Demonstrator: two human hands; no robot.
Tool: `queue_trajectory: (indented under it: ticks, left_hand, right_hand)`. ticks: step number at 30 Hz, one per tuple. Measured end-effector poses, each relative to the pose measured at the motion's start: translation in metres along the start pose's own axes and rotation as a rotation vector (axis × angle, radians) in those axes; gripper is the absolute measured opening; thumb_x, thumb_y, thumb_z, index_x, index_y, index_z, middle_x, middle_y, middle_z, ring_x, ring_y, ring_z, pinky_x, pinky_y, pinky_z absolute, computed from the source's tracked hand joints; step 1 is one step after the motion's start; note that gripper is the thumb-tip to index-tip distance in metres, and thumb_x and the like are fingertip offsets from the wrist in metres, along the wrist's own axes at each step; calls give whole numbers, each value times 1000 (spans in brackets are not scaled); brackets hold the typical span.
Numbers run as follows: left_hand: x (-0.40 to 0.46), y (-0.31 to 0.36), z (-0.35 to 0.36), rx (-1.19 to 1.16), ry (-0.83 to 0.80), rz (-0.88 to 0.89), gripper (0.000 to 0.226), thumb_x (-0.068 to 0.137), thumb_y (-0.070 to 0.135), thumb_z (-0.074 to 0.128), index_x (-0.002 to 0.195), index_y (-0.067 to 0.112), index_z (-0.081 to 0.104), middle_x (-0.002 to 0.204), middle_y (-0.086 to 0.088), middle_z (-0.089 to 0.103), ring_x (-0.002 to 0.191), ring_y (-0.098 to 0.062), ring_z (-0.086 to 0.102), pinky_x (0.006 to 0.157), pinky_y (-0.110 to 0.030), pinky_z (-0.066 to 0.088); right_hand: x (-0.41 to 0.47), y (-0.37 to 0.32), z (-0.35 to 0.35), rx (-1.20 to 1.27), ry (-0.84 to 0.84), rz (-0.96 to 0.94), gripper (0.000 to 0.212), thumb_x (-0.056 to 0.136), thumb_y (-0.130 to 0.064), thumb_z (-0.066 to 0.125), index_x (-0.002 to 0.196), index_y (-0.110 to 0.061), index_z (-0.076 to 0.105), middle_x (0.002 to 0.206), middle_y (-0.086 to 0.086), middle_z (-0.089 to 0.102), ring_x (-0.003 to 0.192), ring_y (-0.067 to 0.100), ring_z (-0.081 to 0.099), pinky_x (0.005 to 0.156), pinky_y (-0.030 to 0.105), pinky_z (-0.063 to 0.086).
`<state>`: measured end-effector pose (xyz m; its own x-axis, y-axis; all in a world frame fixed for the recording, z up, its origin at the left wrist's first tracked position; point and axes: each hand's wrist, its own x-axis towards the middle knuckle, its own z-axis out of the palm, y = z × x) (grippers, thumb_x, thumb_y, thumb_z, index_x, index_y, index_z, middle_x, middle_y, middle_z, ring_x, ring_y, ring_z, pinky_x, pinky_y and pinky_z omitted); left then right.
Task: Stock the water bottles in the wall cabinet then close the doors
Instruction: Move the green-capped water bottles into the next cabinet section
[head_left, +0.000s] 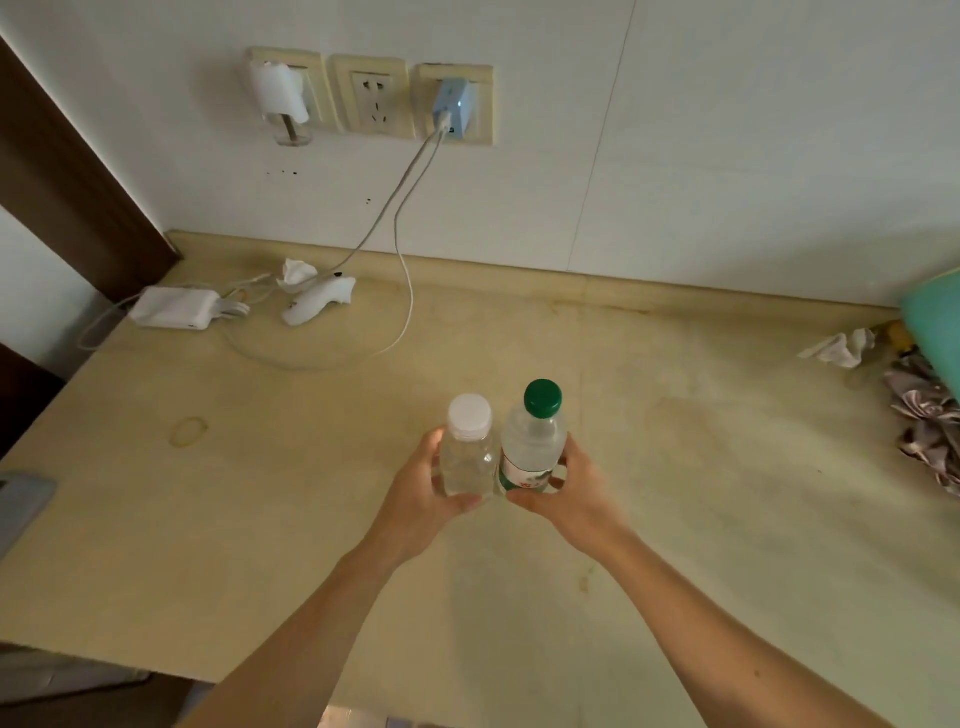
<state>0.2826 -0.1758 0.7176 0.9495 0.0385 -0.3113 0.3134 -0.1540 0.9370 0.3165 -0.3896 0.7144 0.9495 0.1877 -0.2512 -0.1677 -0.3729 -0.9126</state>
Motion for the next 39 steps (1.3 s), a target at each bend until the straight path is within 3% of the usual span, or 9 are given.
queue_trajectory:
  ticks: [7,12,15,19,21,24,29,33,39]
  left_hand:
    - [2,-1,4,30,61,-16,83,65,5,93,132,22,47,115,-6,71,103,-25,72,91,-47,58]
    - [-4,14,-1,74,90,36,81,68,12,93,134,18,46,120,-7,65,104,-23,67,85,-31,58]
    - [-8,40,-8,59,82,115,80,62,28,91,129,22,48,116,-4,67,105,-24,67,92,-41,56]
    - [-11,87,-12,46,59,273,84,53,53,84,127,30,50,120,7,64,103,-12,65,93,-38,53]
    - [-13,113,-13,32,51,358,80,55,53,85,126,35,52,116,16,64,102,-10,64,89,-32,51]
    - [-21,157,-10,17,46,489,76,57,52,85,123,35,53,116,13,64,105,-12,63,90,-29,47]
    - [-48,241,-10,-38,40,738,62,70,29,89,123,33,57,109,17,67,105,-8,65,95,-24,49]
    - [-77,311,-15,-135,41,895,68,62,43,86,123,36,57,105,12,71,102,-10,69,88,-23,53]
    - [-118,426,-26,-169,68,1103,62,59,57,82,114,42,60,102,14,73,95,-5,71,70,-13,53]
  right_hand:
    - [-1,2,6,34,35,6,60,61,-30,92,110,-42,58,101,-30,71,94,-7,68,75,7,50]
    - [-16,-3,0,59,108,18,57,63,-31,90,110,-40,60,101,-23,74,90,-3,70,69,12,53]
    - [-27,-22,-10,89,197,-3,54,64,-31,91,108,-40,60,98,-27,73,88,-7,67,66,7,50]
    - [-39,-72,-26,145,333,-78,56,57,-42,89,106,-40,62,96,-29,72,88,-9,67,63,8,50]
    - [-46,-101,-34,141,405,-135,55,55,-49,86,104,-40,63,96,-28,73,89,-7,67,62,12,52]
    - [-62,-141,-48,145,505,-219,53,58,-51,86,104,-35,65,95,-24,74,89,-5,68,69,18,50]
    - [-106,-212,-77,140,612,-441,54,58,-51,87,105,-33,66,94,-24,74,88,-5,68,65,7,49]
    - [-143,-275,-107,134,666,-609,46,66,-41,89,104,-32,67,96,-17,76,92,-2,69,69,9,51]
    - [-189,-382,-164,85,782,-830,54,61,-55,83,106,-28,69,98,-12,77,94,8,72,80,33,58]
